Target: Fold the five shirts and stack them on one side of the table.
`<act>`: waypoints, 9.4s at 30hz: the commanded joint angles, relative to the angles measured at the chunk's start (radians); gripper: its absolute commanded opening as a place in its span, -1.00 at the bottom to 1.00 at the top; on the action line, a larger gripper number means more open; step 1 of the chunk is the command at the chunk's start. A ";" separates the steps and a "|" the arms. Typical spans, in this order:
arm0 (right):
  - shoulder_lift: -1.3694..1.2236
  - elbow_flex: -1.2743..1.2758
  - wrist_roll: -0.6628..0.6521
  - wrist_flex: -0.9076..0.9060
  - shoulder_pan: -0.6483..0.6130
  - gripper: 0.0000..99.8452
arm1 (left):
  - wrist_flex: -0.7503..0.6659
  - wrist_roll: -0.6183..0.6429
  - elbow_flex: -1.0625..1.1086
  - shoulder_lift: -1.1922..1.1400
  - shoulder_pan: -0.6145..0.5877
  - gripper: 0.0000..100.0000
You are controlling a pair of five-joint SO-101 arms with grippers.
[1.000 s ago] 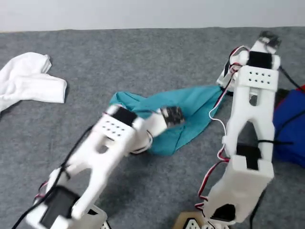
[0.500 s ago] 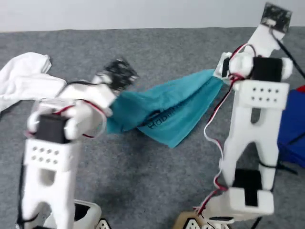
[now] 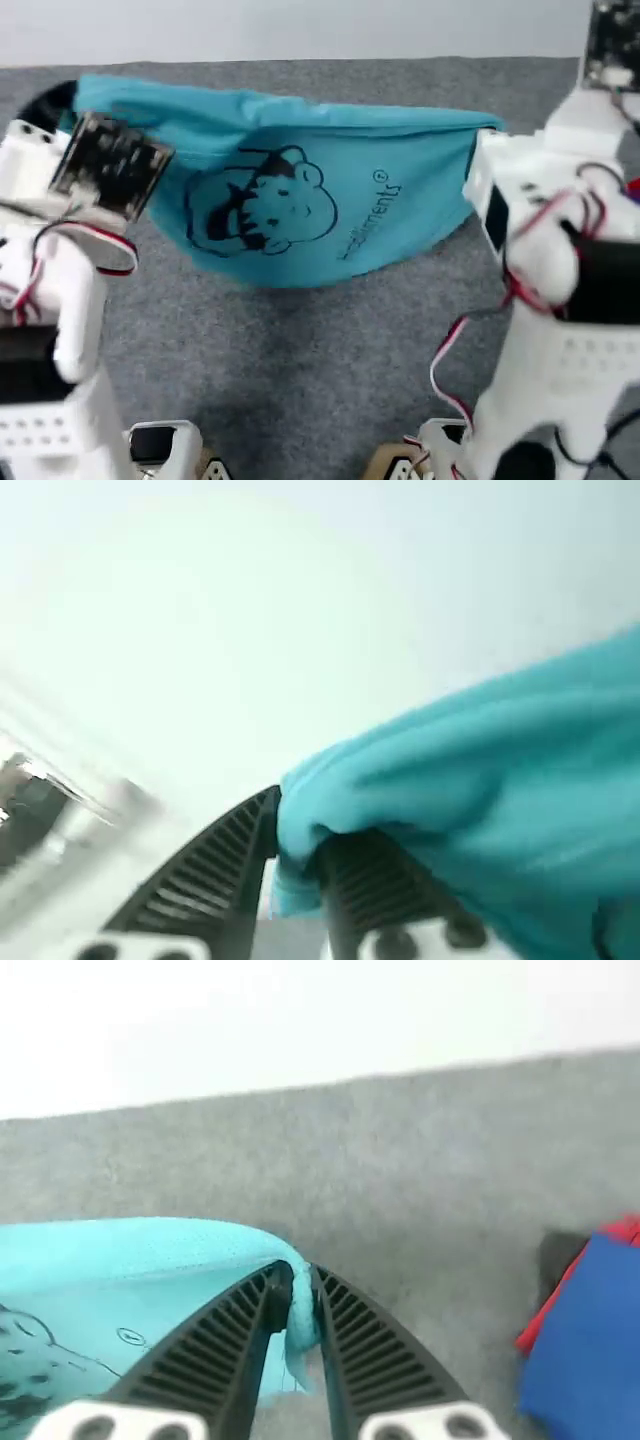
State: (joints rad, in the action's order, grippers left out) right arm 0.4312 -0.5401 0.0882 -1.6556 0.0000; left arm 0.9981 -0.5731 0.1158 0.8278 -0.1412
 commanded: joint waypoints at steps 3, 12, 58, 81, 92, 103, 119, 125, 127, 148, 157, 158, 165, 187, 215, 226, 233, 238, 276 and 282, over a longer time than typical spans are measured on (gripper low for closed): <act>0.114 -0.041 -0.074 0.002 0.015 -0.98 | -0.172 0.006 -0.045 0.100 0.000 -0.99; 0.150 -0.041 -0.112 0.102 0.125 -0.98 | -0.175 -0.031 0.137 0.112 0.000 -0.99; 0.252 -0.035 -0.384 0.510 0.130 -0.98 | -0.199 -0.210 0.588 0.786 -0.008 -0.99; 0.305 0.146 -0.336 0.298 0.125 -0.98 | -0.290 -0.210 0.581 0.779 -0.006 -0.99; 0.137 0.764 -0.235 0.707 0.122 -0.98 | -0.391 -0.210 1.244 0.779 0.002 -0.99; -0.041 1.017 -0.239 1.184 0.081 -0.98 | -0.767 -0.212 1.573 0.778 0.100 -0.99; -0.127 1.011 -0.290 1.287 0.082 -0.98 | -0.760 -0.207 1.573 0.778 0.092 -0.99; -0.159 1.002 -0.313 1.290 0.073 -0.98 | -0.672 -0.209 1.569 0.778 0.087 -0.99; -0.177 0.980 -0.310 1.290 0.070 -0.98 | -0.666 -0.209 1.567 0.778 0.087 -0.99; -0.246 0.902 -0.310 1.279 0.056 -0.98 | -0.462 0.040 0.773 -0.163 0.092 -0.99; -0.308 0.901 -0.310 1.297 0.056 -0.98 | -0.460 0.127 0.337 -0.709 0.094 -0.99; -0.318 0.901 -0.310 1.313 0.056 -0.98 | -0.460 0.127 0.300 -0.749 0.094 -0.99; -0.397 0.885 -0.318 1.423 0.056 -0.98 | -0.460 0.126 0.097 -0.964 0.086 -0.99; -0.722 0.500 -0.351 1.435 0.070 -0.98 | -0.229 0.123 -0.510 -1.425 0.034 -0.99; -0.700 0.463 -0.379 1.155 0.068 -0.98 | 0.608 -0.103 -1.339 -1.761 0.055 -0.99; -0.568 0.463 -0.379 0.794 0.044 -0.98 | 0.756 -0.183 -1.377 -1.758 0.035 -0.99; -0.483 0.463 -0.382 0.661 0.048 -0.98 | 0.756 -0.196 -1.374 -1.722 0.038 -0.99; -0.430 0.463 -0.384 0.624 0.053 -0.98 | 0.756 -0.203 -1.372 -1.602 0.049 -0.99; -0.291 0.882 -0.387 0.765 0.028 -0.98 | 0.428 -0.350 -0.245 -1.258 0.089 -0.99; -0.355 0.928 -0.387 0.915 0.019 -0.98 | 0.247 -0.292 -0.275 -1.330 0.069 -0.99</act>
State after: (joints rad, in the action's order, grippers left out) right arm 0.0859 0.3989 -0.2892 -0.7963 0.0261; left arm 1.3126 -0.8938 -0.1235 -0.5056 -0.0644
